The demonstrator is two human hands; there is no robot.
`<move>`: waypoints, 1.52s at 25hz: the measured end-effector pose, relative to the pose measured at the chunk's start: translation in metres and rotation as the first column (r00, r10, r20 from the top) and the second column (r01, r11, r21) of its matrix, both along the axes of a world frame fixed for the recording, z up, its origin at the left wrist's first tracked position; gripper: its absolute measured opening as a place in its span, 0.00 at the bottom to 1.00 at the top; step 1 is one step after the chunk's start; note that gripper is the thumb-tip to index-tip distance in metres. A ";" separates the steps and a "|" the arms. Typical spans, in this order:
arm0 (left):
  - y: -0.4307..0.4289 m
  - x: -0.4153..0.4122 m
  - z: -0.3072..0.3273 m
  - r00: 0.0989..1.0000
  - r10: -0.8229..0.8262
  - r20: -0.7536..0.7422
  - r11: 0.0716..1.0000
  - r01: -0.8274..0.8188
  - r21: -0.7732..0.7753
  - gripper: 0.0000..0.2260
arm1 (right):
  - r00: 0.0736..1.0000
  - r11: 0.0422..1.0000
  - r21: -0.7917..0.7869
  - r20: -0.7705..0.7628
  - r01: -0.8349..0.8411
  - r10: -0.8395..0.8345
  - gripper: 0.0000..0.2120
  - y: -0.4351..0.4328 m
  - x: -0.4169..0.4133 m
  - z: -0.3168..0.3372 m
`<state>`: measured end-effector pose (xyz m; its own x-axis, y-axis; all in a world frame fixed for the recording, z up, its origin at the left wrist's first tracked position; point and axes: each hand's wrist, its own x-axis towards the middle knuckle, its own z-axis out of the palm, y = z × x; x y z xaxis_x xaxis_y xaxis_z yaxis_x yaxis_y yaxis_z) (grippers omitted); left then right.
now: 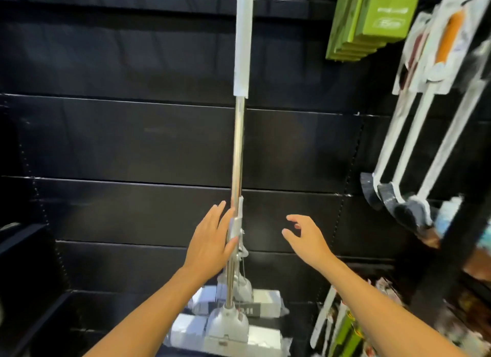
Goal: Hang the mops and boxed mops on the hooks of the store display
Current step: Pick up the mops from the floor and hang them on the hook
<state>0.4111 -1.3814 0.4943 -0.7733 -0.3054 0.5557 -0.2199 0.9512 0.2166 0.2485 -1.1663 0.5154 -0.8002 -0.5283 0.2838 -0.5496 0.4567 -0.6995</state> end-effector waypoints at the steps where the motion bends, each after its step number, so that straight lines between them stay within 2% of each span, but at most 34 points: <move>1: 0.012 0.006 -0.015 1.000 0.011 0.026 0.999 -0.010 -0.052 0.31 | 1.000 0.999 0.043 0.022 -0.002 0.001 0.22 0.020 0.009 -0.017; 4: 0.057 0.017 -0.053 0.991 0.041 0.130 0.987 -0.021 -0.158 0.31 | 0.998 0.993 0.117 0.064 0.003 -0.011 0.23 0.082 0.029 -0.055; 7: 0.117 0.022 -0.079 0.987 -0.018 0.159 0.972 0.055 -0.228 0.28 | 0.997 0.987 0.161 0.082 0.004 -0.017 0.23 0.145 0.047 -0.083; 12: 0.255 0.020 -0.094 0.938 -0.172 0.301 0.954 0.235 -0.187 0.31 | 0.987 0.970 0.237 0.134 0.051 -0.085 0.19 0.273 0.079 -0.114; 15: 0.339 0.009 -0.100 0.876 -0.304 0.374 0.901 0.392 -0.187 0.29 | 0.977 0.967 0.236 0.167 0.092 -0.133 0.18 0.352 0.098 -0.119; 20: 0.473 -0.028 -0.111 0.757 -0.481 0.442 0.771 0.605 -0.199 0.30 | 0.926 0.908 0.290 0.139 0.302 -0.352 0.23 0.499 0.111 -0.130; 23: 0.563 -0.056 -0.114 0.658 -0.591 0.467 0.676 0.720 -0.159 0.30 | 0.843 0.826 0.317 0.125 0.466 -0.523 0.21 0.593 0.121 -0.134; 29: 0.736 -0.104 -0.143 0.440 -0.750 0.494 0.482 0.875 -0.047 0.30 | 0.596 0.597 0.354 0.126 0.720 -0.793 0.21 0.767 0.153 -0.153; 34: 0.872 -0.155 -0.165 0.268 -0.822 0.502 0.329 0.944 0.036 0.30 | 0.400 0.424 0.425 0.149 0.800 -0.904 0.22 0.886 0.153 -0.168; 38: 0.966 -0.207 -0.175 0.168 -0.824 0.540 0.258 0.962 0.095 0.31 | 0.261 0.296 0.469 0.140 0.832 -0.955 0.22 0.962 0.130 -0.169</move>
<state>0.2039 -0.4156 0.3197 -0.5441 0.8389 0.0178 0.8307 0.5355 0.1522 0.3783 -0.2038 0.3461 -0.7874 0.6062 -0.1121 0.5788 0.6644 -0.4729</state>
